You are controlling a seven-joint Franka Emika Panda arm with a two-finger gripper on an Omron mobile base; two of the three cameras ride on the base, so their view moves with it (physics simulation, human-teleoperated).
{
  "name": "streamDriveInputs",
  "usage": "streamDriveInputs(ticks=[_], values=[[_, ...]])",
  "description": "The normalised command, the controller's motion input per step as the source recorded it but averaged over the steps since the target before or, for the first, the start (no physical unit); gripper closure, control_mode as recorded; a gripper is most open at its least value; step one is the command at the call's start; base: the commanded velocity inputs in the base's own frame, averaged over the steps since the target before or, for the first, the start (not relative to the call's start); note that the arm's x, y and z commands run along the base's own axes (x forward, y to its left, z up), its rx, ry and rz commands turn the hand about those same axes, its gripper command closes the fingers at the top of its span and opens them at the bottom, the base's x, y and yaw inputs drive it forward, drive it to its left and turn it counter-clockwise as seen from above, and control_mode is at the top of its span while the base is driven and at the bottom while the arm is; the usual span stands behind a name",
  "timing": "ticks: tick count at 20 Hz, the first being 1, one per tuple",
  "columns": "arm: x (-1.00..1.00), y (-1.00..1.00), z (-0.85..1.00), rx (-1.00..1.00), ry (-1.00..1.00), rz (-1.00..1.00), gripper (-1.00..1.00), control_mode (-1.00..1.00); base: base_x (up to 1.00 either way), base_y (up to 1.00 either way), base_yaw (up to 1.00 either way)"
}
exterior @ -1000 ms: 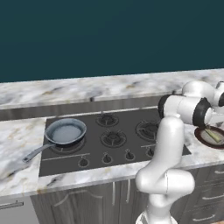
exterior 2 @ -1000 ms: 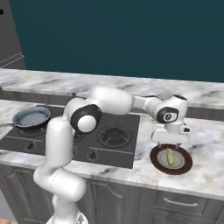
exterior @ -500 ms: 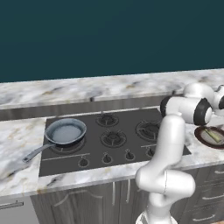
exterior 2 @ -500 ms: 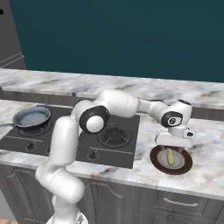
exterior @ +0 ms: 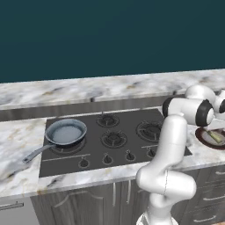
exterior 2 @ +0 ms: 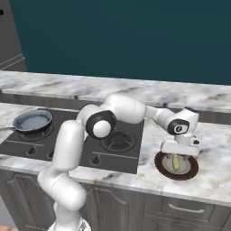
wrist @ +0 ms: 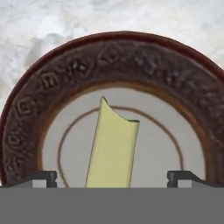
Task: Pick up the butter stick and place it in the pan. Then turn on the burner for the pan.
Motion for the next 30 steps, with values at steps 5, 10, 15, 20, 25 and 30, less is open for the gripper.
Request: streamDriveInputs(ticks=[5, 10, 15, 20, 25, 30], values=[[0.00, 0.00, -0.19, 0.00, 0.00, 0.00, -1.00, -1.00, 0.00, 0.00, 0.00], [0.00, 0.00, -0.17, 0.00, 0.00, 0.00, -1.00, -1.00, 0.00, 0.00, 0.00], [0.00, 0.00, -0.07, 0.00, 0.00, 0.00, 1.00, -1.00, 0.00, 0.00, 0.00], [0.00, 0.00, 0.00, 0.00, 0.00, 0.00, 1.00, -1.00, 0.00, 0.00, 0.00], [0.00, 0.00, 0.00, 0.00, 0.00, 0.00, 1.00, -1.00, 0.00, 0.00, 0.00], [-0.02, 0.01, 0.15, 0.00, 0.00, 0.00, 1.00, -1.00, 0.00, 0.00, 0.00]])
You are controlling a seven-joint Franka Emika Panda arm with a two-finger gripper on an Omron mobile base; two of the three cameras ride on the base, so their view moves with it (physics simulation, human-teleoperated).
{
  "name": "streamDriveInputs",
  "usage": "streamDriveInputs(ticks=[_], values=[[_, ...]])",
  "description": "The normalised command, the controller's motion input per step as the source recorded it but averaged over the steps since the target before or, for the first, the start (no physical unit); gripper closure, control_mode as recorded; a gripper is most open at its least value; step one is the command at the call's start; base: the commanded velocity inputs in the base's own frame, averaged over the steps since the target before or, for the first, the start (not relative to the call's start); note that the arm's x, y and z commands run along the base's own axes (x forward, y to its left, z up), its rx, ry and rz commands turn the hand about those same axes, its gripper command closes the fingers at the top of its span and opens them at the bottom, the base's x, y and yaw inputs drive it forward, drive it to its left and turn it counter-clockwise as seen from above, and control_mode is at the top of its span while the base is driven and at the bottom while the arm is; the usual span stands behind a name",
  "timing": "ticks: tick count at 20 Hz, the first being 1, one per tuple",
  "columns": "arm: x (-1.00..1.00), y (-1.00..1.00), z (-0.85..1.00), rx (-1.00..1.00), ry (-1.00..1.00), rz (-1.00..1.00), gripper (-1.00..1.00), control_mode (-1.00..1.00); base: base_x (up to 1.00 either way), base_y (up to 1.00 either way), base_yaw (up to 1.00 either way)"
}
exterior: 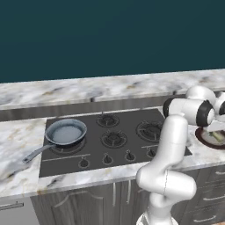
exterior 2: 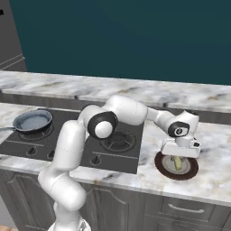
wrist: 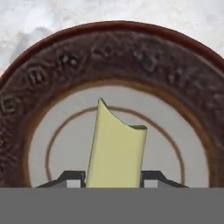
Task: Pick up the butter stick and place it in the pan. Then turn on the burner for the pan.
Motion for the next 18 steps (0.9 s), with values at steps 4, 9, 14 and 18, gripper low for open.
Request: streamDriveInputs(ticks=[4, 9, 14, 18], values=[[-0.11, 0.26, 0.56, 0.00, -0.06, 0.00, 1.00, -1.00, 0.00, 0.00, 0.00], [-0.37, 0.75, 0.52, 0.00, -0.15, 0.00, 1.00, -1.00, 0.00, 0.00, 0.00], [-0.44, 1.00, 0.40, 0.00, -0.05, 0.00, 1.00, -1.00, 0.00, 0.00, 0.00], [-0.48, 1.00, 0.45, 0.00, 0.00, 0.00, 1.00, -1.00, 0.00, 0.00, 0.00]])
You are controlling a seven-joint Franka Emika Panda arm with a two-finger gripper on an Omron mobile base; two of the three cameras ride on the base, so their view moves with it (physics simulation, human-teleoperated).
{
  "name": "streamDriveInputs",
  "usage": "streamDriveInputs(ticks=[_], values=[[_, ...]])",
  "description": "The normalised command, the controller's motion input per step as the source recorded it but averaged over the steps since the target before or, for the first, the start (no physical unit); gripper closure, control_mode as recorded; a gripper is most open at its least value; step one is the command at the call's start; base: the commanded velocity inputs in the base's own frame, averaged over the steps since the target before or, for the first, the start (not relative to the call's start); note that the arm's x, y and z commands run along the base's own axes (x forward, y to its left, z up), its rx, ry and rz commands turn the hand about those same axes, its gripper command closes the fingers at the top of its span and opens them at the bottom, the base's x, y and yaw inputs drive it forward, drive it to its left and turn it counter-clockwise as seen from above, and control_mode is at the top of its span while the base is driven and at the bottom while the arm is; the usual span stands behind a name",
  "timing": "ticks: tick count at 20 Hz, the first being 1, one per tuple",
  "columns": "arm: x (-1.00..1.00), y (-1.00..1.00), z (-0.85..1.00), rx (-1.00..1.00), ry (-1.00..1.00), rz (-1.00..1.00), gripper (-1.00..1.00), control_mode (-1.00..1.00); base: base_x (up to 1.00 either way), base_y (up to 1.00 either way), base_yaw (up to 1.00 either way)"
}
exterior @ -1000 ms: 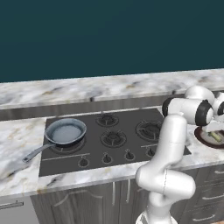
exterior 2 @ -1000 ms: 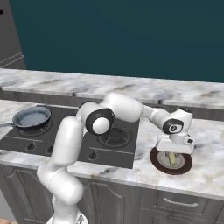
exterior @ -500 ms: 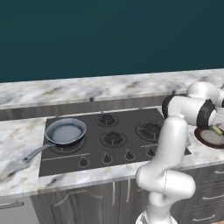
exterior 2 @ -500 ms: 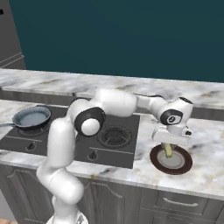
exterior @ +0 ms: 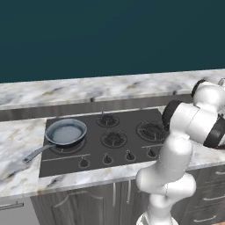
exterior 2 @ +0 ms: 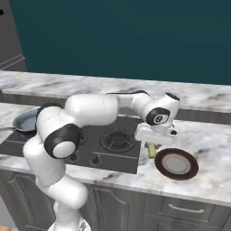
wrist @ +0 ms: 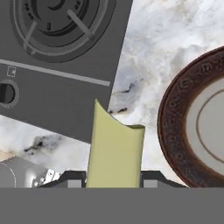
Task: Pick up the butter stick and place it in the pan. Then turn on the burner for the pan.
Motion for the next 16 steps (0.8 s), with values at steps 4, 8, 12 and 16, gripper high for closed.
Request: streamDriveInputs(ticks=[4, 8, 12, 16], values=[[-0.39, 1.00, 0.44, -0.02, -0.01, 0.00, 1.00, -1.00, 0.00, 0.00, 0.00], [-0.15, 1.00, 0.47, -0.06, -0.04, 0.00, 1.00, -1.00, 0.00, 0.00, 0.00], [0.00, 1.00, 0.47, -0.04, 0.00, 0.00, 1.00, -1.00, 0.00, 0.00, 0.00], [0.00, 1.00, 0.38, -0.03, 0.00, 0.00, 1.00, -1.00, 0.00, 0.00, 0.00]])
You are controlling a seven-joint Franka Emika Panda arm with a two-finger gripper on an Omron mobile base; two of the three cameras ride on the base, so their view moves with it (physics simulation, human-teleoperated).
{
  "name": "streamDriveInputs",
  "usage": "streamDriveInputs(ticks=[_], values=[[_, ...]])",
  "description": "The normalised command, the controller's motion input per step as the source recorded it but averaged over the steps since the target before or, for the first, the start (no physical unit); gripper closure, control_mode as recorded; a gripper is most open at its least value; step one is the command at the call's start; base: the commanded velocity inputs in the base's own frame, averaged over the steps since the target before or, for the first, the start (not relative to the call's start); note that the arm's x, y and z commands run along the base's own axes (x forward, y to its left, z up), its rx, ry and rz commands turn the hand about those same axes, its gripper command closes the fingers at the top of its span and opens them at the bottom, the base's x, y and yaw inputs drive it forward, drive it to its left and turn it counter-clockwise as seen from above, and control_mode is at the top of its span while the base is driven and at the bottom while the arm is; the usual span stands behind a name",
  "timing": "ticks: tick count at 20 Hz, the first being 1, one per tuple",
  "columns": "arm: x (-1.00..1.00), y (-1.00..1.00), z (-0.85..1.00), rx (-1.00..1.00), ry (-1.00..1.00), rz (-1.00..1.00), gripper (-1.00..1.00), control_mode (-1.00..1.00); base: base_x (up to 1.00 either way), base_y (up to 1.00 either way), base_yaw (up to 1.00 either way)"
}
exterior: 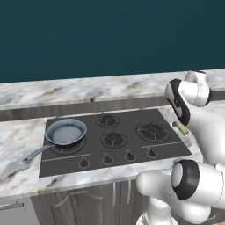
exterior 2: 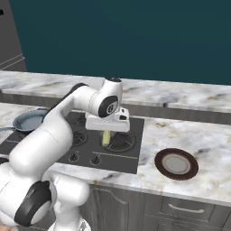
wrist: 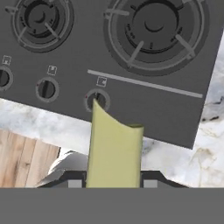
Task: Pick up the butter stick and place it in the pan. Then turn on the burner for the pan.
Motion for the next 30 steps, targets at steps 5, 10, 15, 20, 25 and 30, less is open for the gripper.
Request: streamDriveInputs(ticks=[5, 10, 15, 20, 25, 30], values=[[0.00, 0.97, 0.25, -0.01, 0.01, 0.01, 1.00, -1.00, 0.00, 0.00, 0.00], [0.02, 0.99, 0.08, 0.00, 0.00, 0.01, 1.00, -1.00, 0.00, 0.00, 0.00], [0.09, 1.00, 0.01, -0.01, 0.00, 0.00, 1.00, -1.00, 0.00, 0.00, 0.00], [0.19, 0.88, 0.00, 0.00, 0.00, 0.00, 1.00, -1.00, 0.00, 0.00, 0.00], [0.45, 0.66, 0.00, 0.00, 0.00, 0.00, 1.00, -1.00, 0.00, 0.00, 0.00], [0.59, 0.54, 0.00, 0.00, 0.03, 0.00, 1.00, -1.00, 0.00, 0.00, 0.00]])
